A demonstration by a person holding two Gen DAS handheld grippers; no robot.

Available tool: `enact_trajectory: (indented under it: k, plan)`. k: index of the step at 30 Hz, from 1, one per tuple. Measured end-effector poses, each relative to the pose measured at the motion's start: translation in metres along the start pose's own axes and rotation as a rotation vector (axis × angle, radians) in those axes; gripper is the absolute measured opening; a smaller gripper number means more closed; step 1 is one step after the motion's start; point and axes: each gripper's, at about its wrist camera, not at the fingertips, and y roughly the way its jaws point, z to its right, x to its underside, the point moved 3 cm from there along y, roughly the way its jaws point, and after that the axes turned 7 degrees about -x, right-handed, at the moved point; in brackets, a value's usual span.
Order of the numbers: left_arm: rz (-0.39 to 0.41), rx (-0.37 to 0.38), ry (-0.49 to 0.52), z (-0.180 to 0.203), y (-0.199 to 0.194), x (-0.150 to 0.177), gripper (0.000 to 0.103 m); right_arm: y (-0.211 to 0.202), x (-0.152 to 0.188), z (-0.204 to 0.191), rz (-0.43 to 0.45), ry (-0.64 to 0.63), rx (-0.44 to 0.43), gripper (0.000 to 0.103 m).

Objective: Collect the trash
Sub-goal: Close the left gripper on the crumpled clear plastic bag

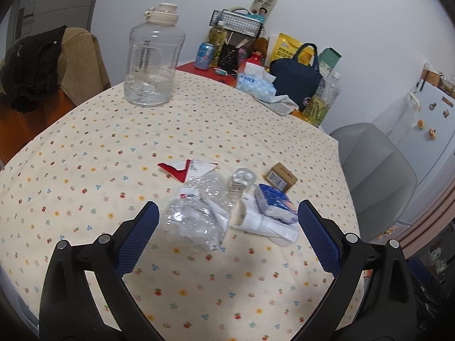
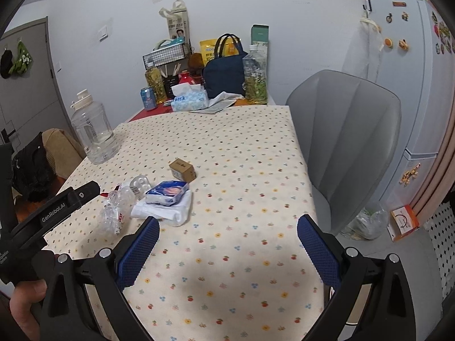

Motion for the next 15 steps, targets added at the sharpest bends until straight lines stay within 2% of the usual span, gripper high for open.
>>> enact_trajectory:
  k: [9,15]
  plan:
    - [-0.062,-0.042,-0.026,-0.027,0.036,0.002,0.097,0.034,-0.001,-0.020,-0.051,-0.020,-0.019,0.095]
    - [-0.117,-0.056,-0.016,-0.029,0.063,0.005,0.097,0.057,-0.003,-0.026,-0.079,-0.017,-0.037,0.095]
